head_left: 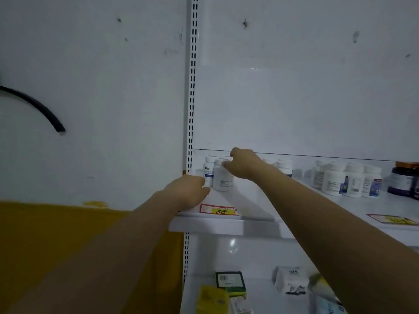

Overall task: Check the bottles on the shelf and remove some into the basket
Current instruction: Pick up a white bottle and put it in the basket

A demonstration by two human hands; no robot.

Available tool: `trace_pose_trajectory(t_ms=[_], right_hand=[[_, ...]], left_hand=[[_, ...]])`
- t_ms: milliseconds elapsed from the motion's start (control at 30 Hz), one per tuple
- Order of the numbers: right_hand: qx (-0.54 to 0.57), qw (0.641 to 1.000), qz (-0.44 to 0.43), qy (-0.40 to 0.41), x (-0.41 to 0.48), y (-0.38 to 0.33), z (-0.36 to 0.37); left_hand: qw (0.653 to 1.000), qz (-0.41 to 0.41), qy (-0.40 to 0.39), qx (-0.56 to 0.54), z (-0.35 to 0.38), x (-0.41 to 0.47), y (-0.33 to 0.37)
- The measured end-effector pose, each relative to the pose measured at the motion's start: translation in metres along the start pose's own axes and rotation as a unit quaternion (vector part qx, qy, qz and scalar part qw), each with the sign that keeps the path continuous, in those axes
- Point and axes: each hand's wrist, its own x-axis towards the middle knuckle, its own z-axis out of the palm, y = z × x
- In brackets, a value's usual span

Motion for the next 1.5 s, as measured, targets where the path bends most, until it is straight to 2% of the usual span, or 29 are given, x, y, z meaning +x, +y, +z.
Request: trace_pose_trajectory(t_ms=[267, 400, 533, 633, 800, 900, 1033, 1167, 1267, 1400, 1500], right_hand=[[-0.027, 0.999, 0.010, 0.016, 0.030, -0.017, 0.019], [0.015, 0.997, 0.029, 0.063, 0.031, -0.014, 0.032], [0.035, 0.998, 0.009, 0.053, 0.027, -0.013, 0.024], [0.042, 0.998, -0.016, 0.042, 0.018, -0.014, 0.006], [0.050, 0.995, -0.062, 0.056, 0.000, -0.017, -0.040], [0.088, 0.990, -0.083, 0.071, -0.008, -0.016, -0.062], [0.159, 0.981, -0.101, 0.051, -0.020, -0.010, -0.073], [0.208, 0.973, -0.070, 0.075, -0.026, 0.000, -0.066], [0.185, 0.975, -0.017, 0.124, -0.026, 0.002, -0.060], [0.208, 0.971, -0.027, 0.113, -0.026, 0.005, -0.062], [0.288, 0.954, -0.046, 0.063, -0.026, 0.009, -0.063]], left_hand=[[0.998, -0.019, -0.052, 0.017, 0.008, 0.010, -0.007], [0.997, -0.021, -0.069, 0.027, 0.008, 0.010, -0.009], [0.997, -0.026, -0.070, 0.015, 0.005, 0.007, -0.008], [0.998, -0.028, -0.053, -0.020, 0.001, 0.007, -0.003], [0.982, -0.018, -0.010, -0.189, -0.009, 0.010, 0.014], [0.967, -0.016, 0.009, -0.254, -0.012, 0.018, 0.023], [0.946, -0.016, 0.032, -0.324, -0.011, 0.023, 0.039], [0.933, -0.005, 0.106, -0.344, -0.003, 0.018, 0.050], [0.932, 0.005, 0.140, -0.335, 0.002, 0.013, 0.058], [0.929, 0.025, 0.078, -0.360, 0.001, 0.008, 0.063], [0.926, 0.023, 0.032, -0.374, -0.001, 0.008, 0.054]])
